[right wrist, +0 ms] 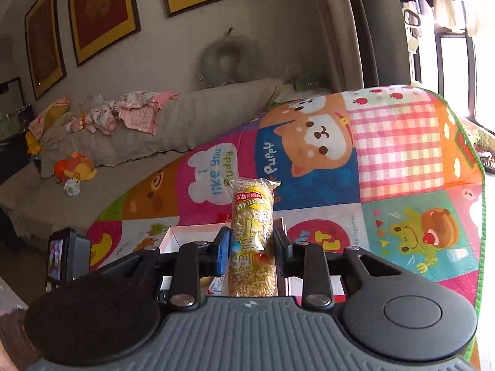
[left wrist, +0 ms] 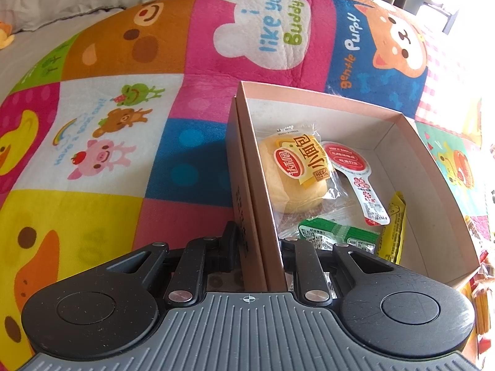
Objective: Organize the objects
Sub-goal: 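Carry the snack bar into the pink box and open the right tool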
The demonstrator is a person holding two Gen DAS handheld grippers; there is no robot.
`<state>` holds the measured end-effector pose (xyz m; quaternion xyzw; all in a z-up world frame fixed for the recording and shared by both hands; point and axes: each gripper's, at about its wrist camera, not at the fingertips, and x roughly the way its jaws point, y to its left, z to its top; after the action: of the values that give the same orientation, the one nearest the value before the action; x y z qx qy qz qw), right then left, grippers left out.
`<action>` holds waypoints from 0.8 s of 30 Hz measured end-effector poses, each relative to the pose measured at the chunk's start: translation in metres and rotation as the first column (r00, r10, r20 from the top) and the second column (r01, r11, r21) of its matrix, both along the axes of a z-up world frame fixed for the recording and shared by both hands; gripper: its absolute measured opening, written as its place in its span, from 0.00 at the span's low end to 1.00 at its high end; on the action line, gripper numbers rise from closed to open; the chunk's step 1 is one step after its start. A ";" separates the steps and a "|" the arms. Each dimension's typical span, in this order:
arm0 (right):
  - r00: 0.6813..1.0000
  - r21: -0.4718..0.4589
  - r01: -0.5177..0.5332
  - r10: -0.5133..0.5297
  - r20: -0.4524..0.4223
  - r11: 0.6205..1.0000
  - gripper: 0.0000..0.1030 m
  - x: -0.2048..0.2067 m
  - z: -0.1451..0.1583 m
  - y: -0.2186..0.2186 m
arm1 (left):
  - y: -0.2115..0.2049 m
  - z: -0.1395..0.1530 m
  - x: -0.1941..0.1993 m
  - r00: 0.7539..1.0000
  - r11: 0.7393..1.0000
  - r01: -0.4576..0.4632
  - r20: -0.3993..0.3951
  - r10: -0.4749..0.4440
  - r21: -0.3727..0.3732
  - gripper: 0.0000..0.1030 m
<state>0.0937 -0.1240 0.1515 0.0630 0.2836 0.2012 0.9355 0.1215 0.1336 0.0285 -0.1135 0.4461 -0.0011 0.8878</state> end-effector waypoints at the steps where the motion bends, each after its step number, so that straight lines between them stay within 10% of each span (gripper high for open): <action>1: 1.000 0.004 -0.005 0.005 -0.020 1.000 0.28 0.008 -0.004 0.006 | 0.000 0.000 0.000 1.000 1.000 -0.001 0.000 0.001 0.000 0.20; 24: 0.995 -0.034 0.040 -0.043 -0.087 0.999 0.42 0.038 -0.046 0.022 | 0.001 0.000 0.000 1.000 1.000 0.002 0.000 -0.002 -0.005 0.20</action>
<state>0.1313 -0.1021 0.1059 0.0626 0.3263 0.1744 0.9269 0.1217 0.1342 0.0284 -0.1152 0.4461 -0.0033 0.8875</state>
